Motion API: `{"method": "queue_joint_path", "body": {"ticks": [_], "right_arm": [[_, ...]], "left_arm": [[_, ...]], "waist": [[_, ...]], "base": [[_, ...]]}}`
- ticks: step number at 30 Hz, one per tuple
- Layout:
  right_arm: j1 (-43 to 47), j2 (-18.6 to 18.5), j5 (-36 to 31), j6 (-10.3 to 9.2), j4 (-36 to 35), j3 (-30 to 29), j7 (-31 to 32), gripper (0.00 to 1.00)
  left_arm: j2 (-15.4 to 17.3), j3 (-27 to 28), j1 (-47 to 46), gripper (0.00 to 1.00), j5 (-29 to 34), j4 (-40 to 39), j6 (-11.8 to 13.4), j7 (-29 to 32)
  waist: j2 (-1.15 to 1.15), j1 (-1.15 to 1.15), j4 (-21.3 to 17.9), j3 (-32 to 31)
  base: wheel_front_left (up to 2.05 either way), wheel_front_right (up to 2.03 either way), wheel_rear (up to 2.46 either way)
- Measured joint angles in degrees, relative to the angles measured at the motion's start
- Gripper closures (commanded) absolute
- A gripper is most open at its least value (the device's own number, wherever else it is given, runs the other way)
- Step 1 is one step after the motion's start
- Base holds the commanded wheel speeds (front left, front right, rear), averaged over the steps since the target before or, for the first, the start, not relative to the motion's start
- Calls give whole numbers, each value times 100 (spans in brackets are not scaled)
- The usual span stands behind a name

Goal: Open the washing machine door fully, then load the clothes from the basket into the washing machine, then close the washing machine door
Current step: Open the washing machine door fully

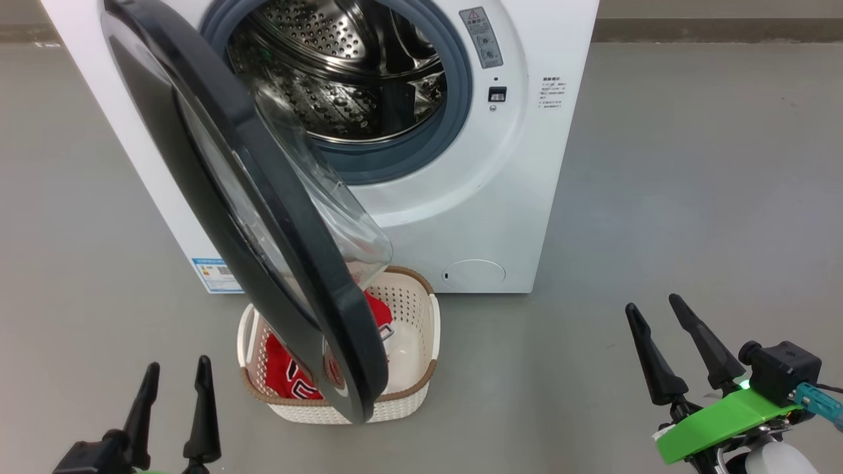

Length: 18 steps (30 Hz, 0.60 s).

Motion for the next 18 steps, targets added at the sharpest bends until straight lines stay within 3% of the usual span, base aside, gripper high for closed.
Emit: {"method": "queue_joint_path", "body": {"ticks": [18], "right_arm": [[-1, 18, -116, 0, -32, -36, 0, 0]], "left_arm": [[0, 9, -4, 0, -2, 8, 1, 0]], "waist": [[0, 0, 27, 40]], "base": [[0, 0, 0]]}}
